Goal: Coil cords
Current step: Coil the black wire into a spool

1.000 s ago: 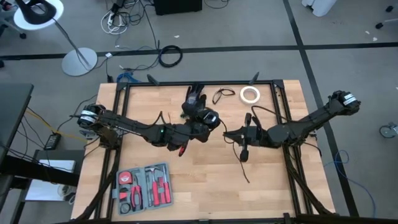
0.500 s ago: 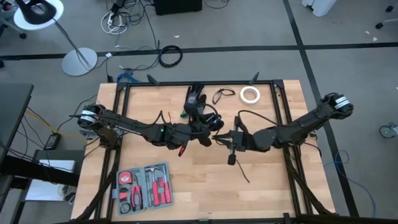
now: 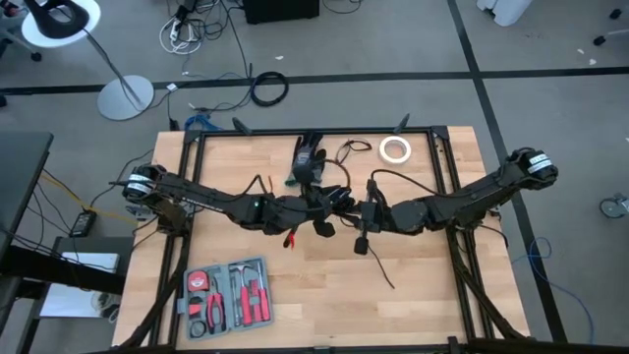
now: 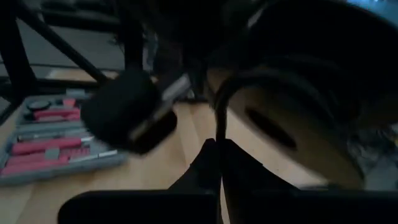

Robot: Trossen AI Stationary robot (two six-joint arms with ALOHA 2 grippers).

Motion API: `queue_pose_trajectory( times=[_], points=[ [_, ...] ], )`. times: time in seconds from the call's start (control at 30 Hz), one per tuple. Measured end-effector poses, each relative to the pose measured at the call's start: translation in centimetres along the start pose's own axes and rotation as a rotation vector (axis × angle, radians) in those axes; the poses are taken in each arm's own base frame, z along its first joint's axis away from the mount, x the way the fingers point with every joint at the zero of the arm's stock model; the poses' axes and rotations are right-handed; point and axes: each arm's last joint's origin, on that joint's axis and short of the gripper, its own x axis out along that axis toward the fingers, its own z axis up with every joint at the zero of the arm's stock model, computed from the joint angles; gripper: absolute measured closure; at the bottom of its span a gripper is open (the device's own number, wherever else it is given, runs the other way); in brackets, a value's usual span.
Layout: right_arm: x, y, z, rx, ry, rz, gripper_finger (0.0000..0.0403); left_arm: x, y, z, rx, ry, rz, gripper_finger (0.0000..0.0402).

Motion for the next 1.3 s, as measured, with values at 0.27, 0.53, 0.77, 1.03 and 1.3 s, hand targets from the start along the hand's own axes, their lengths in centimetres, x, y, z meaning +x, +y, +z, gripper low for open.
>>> queue_pose_trajectory(
  times=[0.27, 0.53, 0.77, 1.03, 1.3],
  points=[
    [-2.6, 1.0, 0.0, 0.027, 0.059, -0.054, 0.0403, 0.9, 1.9, 0.3, -0.036, 0.099, -0.045, 0.0402],
    [-4.5, 0.7, 1.1, 0.026, 0.013, -0.116, 0.0403, 1.7, 2.9, -0.1, -0.098, 0.126, -0.085, 0.0402],
    [-3.7, -0.2, 2.4, 0.029, -0.069, -0.085, 0.0402, 2.6, 2.4, 0.6, -0.083, 0.149, -0.106, 0.0402],
    [-2.4, 0.1, 3.0, -0.027, -0.060, -0.071, 0.0402, 3.6, 2.3, 2.6, -0.063, 0.130, -0.144, 0.0402],
    [-2.4, 0.2, 2.7, -0.046, -0.035, -0.088, 0.0402, 3.6, 2.4, 3.4, -0.128, 0.057, -0.173, 0.0402]
  ],
)
